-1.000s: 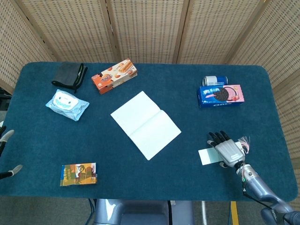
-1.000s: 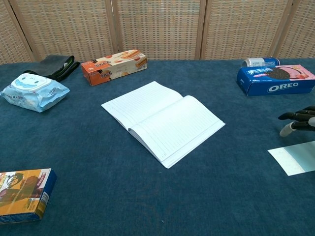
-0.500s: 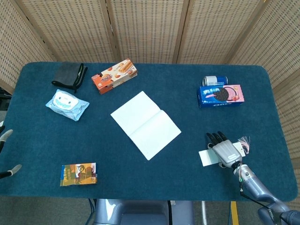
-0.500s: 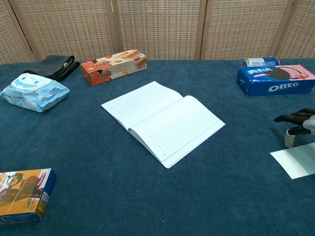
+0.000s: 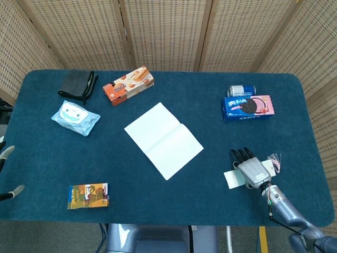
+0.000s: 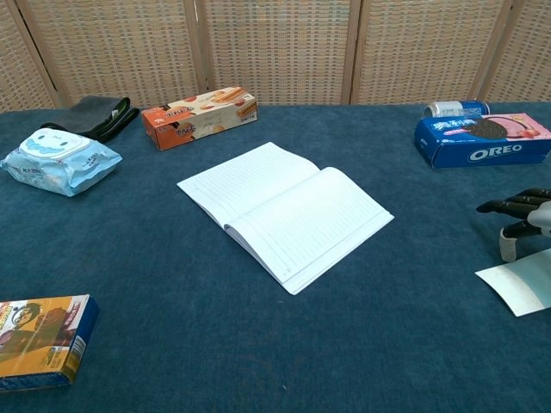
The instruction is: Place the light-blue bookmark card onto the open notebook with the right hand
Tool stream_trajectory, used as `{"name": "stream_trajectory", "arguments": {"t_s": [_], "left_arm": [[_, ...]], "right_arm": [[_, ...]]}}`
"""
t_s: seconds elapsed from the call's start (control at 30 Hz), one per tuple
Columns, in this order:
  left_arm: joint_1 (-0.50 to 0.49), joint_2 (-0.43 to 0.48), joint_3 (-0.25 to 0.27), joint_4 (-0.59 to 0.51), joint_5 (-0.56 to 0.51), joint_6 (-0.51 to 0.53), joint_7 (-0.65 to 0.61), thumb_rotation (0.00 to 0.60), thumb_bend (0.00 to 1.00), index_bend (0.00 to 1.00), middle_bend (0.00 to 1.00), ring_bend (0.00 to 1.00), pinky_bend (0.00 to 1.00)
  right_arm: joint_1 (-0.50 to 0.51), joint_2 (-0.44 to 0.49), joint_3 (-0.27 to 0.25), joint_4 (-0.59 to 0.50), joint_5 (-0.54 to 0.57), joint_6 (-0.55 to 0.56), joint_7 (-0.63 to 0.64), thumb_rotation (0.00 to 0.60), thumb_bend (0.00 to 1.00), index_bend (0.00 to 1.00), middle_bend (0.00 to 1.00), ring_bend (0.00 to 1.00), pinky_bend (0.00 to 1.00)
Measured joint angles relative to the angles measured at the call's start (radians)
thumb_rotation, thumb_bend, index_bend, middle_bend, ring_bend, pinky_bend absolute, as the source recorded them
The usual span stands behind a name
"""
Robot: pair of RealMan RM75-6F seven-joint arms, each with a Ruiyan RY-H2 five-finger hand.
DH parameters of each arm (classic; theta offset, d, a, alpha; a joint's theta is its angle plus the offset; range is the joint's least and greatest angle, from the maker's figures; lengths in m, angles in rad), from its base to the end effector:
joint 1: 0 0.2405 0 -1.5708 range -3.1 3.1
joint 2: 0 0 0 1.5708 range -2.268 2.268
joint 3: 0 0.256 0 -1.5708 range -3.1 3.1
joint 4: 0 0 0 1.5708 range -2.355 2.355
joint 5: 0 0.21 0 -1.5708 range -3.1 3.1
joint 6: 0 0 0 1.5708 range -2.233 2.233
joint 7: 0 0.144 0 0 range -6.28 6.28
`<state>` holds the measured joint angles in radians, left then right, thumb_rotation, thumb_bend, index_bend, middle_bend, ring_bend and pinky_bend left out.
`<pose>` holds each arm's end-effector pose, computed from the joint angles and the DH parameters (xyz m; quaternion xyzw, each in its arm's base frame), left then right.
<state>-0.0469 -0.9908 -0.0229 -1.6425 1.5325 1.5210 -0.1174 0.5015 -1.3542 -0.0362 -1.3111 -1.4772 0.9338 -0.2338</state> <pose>-0.3155 0.1636 0.1966 -0.5894 -0.3943 -0.3931 0.5853 -0.2968 -0.2824 0.0338 0.8219 -0.2924 0.2020 0.4451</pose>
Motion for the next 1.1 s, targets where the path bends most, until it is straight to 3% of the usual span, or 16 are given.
{"name": "stream_trajectory", "arguments": {"t_s": [0.73,1.1], "left_arm": [[0.001,0.002,0.001,0.001,0.001,0.002,-0.007,0.600,0.00,0.00,0.00,0.00,0.00],[0.000,0.007,0.000,0.004,-0.002,-0.002,-0.021,0.600,0.00,0.00,0.00,0.00,0.00]], "right_arm": [[-0.007,0.038,-0.001,-0.062,-0.039,0.063,0.005,0.600,0.16,0.54,0.00,0.00,0.00],[0.010,0.092,0.039,-0.160,-0.023,0.078,-0.028,0.600,0.16,0.54,0.00,0.00,0.00]]}}
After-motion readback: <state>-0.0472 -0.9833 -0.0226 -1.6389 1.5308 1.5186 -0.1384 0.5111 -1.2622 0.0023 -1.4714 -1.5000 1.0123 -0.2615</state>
